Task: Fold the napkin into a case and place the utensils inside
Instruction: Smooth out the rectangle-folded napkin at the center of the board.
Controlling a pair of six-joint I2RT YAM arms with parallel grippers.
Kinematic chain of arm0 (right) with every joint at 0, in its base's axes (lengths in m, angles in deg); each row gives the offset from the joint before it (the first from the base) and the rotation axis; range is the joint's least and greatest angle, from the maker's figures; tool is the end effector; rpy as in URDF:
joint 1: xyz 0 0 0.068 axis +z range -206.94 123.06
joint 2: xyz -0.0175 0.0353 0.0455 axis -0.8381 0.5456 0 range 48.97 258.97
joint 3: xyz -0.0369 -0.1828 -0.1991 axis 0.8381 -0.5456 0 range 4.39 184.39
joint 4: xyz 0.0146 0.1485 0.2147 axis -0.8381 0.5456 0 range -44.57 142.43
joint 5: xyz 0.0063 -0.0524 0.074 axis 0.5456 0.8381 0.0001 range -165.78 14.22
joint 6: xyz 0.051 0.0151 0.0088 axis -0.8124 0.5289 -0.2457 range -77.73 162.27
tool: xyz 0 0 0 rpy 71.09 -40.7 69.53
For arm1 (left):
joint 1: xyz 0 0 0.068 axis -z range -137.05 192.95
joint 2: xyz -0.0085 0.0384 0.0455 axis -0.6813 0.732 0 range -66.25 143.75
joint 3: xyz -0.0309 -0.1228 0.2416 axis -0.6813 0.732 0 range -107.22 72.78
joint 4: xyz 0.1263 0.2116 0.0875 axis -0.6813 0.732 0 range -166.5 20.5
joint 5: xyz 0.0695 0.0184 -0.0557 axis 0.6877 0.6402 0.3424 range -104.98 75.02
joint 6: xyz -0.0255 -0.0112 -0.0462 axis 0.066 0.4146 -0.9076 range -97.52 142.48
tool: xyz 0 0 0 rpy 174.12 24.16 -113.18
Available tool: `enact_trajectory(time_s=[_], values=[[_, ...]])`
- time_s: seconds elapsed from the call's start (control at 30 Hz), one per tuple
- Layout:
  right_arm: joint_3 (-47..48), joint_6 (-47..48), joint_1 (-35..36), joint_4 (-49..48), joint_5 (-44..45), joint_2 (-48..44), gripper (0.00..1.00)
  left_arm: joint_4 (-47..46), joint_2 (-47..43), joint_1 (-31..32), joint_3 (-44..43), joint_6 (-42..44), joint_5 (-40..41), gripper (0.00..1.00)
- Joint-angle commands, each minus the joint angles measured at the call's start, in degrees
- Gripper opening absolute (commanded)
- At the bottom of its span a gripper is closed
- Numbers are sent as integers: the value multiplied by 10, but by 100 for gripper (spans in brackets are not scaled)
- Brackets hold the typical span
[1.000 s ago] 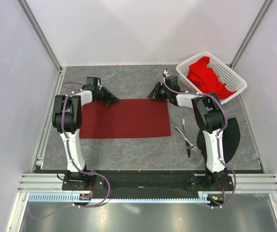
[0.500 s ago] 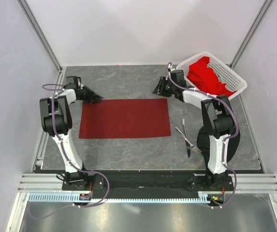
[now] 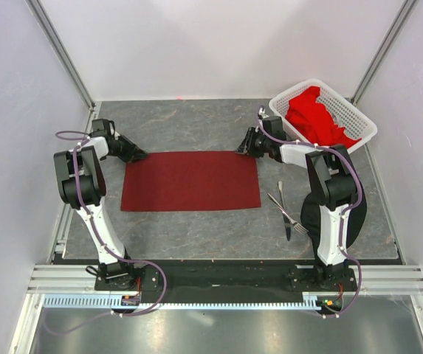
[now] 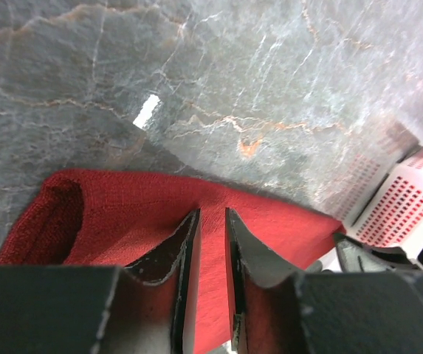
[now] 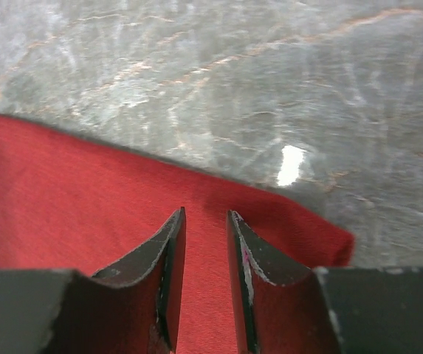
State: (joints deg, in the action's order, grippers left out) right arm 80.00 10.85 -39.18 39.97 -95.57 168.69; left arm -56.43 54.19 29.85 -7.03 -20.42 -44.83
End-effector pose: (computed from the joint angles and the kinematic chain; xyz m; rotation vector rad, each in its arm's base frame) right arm 0.4273 0.1496 0.1481 0.0832 2.3362 0.8355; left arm 0.4229 0.0802 0.1355 -1.0822 2.4294 -0.8618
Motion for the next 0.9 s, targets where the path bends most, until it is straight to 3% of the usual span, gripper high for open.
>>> enact_trajectory(time_s=[0.0, 0.53, 0.87], values=[[-4, 26, -11, -12, 19, 7, 36, 26, 11, -7, -32, 47, 30, 26], [41, 86, -17, 77, 68, -18, 37, 81, -21, -27, -70, 60, 60, 28], [-15, 31, -4, 24, 18, -78, 37, 83, 3, -39, -79, 40, 51, 27]])
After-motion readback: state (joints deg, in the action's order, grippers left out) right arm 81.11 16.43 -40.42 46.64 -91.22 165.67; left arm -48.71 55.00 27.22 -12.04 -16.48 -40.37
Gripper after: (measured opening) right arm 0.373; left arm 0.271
